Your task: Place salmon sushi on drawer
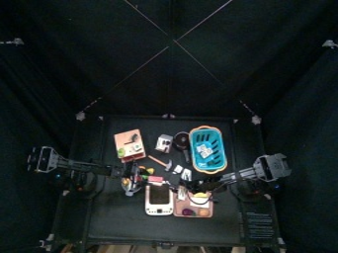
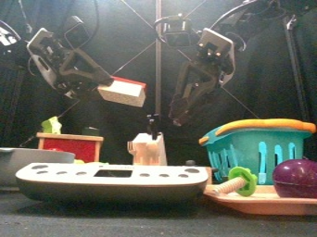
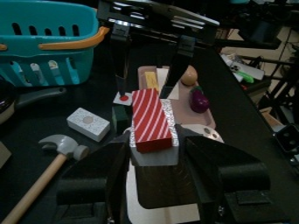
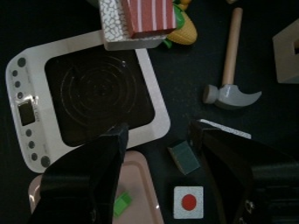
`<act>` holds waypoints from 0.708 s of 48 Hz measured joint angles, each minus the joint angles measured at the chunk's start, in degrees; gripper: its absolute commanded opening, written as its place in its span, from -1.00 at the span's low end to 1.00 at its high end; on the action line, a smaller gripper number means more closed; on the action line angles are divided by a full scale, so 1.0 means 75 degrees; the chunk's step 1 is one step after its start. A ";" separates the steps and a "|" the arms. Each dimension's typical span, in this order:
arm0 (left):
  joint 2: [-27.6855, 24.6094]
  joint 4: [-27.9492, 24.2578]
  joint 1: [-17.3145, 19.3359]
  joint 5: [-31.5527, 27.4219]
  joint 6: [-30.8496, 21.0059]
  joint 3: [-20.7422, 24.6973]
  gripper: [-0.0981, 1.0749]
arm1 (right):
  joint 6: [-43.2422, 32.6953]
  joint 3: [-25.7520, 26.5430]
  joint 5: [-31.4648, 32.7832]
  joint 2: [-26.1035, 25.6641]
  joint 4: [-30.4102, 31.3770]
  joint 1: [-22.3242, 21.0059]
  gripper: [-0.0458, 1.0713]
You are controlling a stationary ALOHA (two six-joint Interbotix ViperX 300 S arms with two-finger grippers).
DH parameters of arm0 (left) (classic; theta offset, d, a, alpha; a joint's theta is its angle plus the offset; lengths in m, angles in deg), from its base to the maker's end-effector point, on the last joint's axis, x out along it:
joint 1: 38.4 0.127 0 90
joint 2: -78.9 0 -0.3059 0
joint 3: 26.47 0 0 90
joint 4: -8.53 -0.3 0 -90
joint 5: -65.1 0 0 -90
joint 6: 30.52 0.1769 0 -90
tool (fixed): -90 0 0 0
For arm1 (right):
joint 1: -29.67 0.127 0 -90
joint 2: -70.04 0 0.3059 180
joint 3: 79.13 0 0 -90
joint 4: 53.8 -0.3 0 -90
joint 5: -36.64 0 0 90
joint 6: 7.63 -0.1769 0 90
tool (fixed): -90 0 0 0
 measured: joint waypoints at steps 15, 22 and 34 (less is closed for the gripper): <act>0.0105 0.0035 0.0035 0.0000 0.0000 0.0012 0.23 | 0.0000 -0.0012 0.0070 0.0000 -0.0023 -0.0012 0.70; 0.0480 0.0152 0.0070 -0.0129 0.0000 0.0070 0.23 | 0.0000 -0.0012 0.0070 0.0012 -0.0035 0.0000 0.70; 0.1066 0.0223 0.0281 -0.0809 0.0000 0.0164 0.23 | -0.0012 -0.0012 0.0082 0.0000 -0.0035 -0.0012 0.70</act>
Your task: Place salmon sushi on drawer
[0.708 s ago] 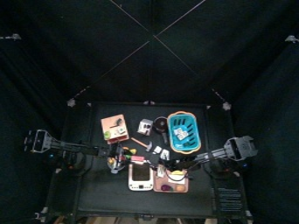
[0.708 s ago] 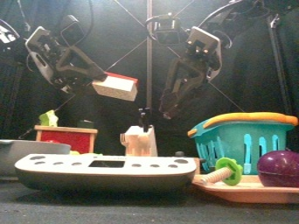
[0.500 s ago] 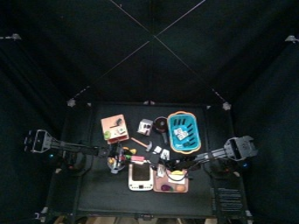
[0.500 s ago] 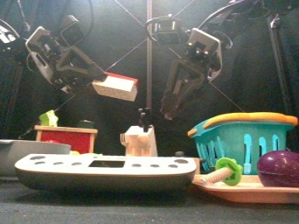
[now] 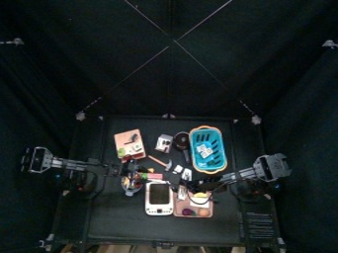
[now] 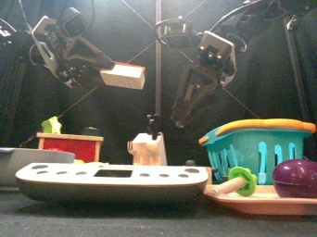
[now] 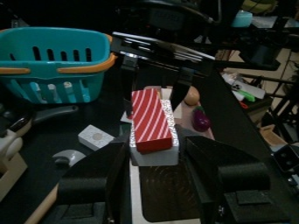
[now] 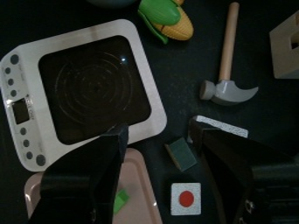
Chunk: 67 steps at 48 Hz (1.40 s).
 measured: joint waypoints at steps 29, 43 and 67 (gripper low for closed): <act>0.0152 0.0000 0.0094 -0.0152 0.0012 0.0141 0.23 | 0.0012 0.0000 -0.0012 0.0000 0.0000 -0.0012 0.70; 0.0961 0.0000 0.1113 -0.0586 0.0023 0.0211 0.22 | 0.0000 0.0000 -0.0012 0.0000 -0.0047 -0.0012 0.70; 0.1406 -0.0457 0.4043 -0.0750 0.0035 0.0387 0.23 | 0.0000 0.0000 -0.0023 0.0023 -0.0082 -0.0047 0.70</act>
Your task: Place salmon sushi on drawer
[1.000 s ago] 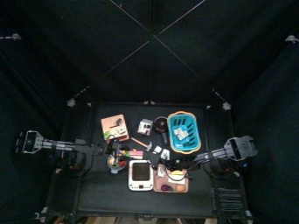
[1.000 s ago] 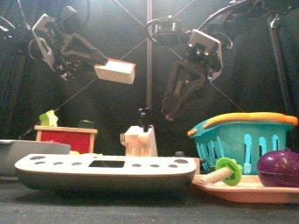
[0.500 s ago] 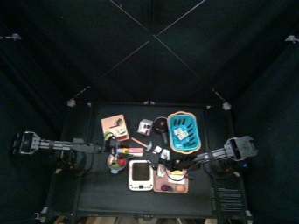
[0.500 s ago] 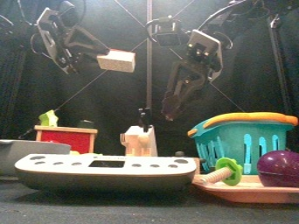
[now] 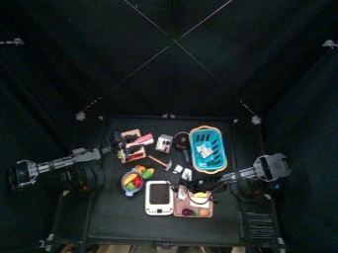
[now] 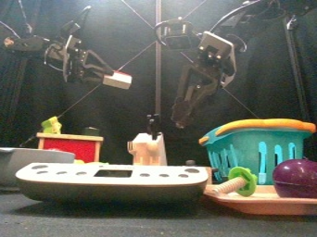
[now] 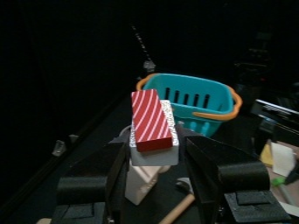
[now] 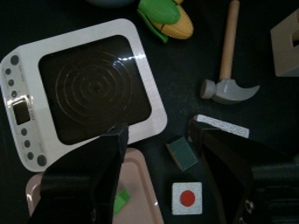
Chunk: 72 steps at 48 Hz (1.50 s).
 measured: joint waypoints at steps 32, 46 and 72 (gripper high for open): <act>0.0562 -0.0176 0.1687 -0.0937 0.0762 -0.1453 0.22 | 0.0000 0.0000 0.0000 0.0082 0.0000 -0.0082 0.70; 0.0785 -0.0152 0.1840 -0.1512 0.0785 -0.1957 0.22 | 0.0012 0.0000 0.0000 0.0082 0.0000 -0.0082 0.70; 0.0867 0.0035 0.1852 -0.1711 0.0773 -0.1910 0.84 | 0.0012 0.0000 0.0000 0.0117 0.0000 -0.0082 0.70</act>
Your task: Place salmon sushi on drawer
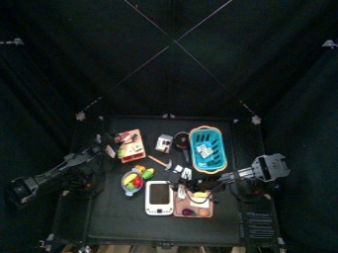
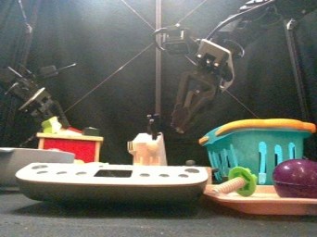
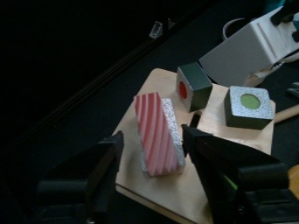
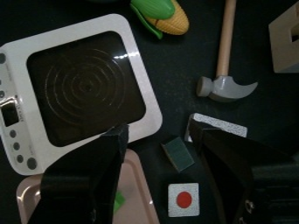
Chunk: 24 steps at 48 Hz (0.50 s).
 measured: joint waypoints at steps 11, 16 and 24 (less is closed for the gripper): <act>0.0539 0.0082 -0.0187 0.0000 0.0000 0.0117 0.84 | -0.0012 0.0000 0.0012 0.0000 0.0000 0.0000 0.70; 0.0762 0.0082 -0.0352 0.0000 0.0023 0.0117 0.84 | 0.0000 0.0000 0.0012 0.0000 0.0000 0.0000 0.70; 0.0902 0.0082 -0.0703 -0.0023 0.0023 0.0141 0.84 | 0.0000 0.0000 0.0012 0.0000 0.0000 0.0012 0.70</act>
